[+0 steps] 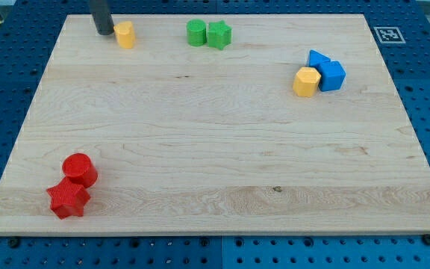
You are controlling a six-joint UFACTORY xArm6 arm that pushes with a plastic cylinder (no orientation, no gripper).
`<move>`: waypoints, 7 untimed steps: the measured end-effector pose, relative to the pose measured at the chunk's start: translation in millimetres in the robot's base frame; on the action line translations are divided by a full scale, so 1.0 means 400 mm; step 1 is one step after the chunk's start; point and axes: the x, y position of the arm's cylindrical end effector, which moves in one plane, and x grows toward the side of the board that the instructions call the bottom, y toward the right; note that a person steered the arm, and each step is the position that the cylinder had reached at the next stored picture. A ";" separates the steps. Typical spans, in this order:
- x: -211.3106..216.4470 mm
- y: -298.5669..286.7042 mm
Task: Push the yellow heart into blue blocks and yellow hexagon
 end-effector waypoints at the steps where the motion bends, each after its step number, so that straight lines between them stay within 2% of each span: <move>1: 0.036 0.041; 2: 0.070 0.061; 4: 0.038 0.120; 7: 0.051 0.229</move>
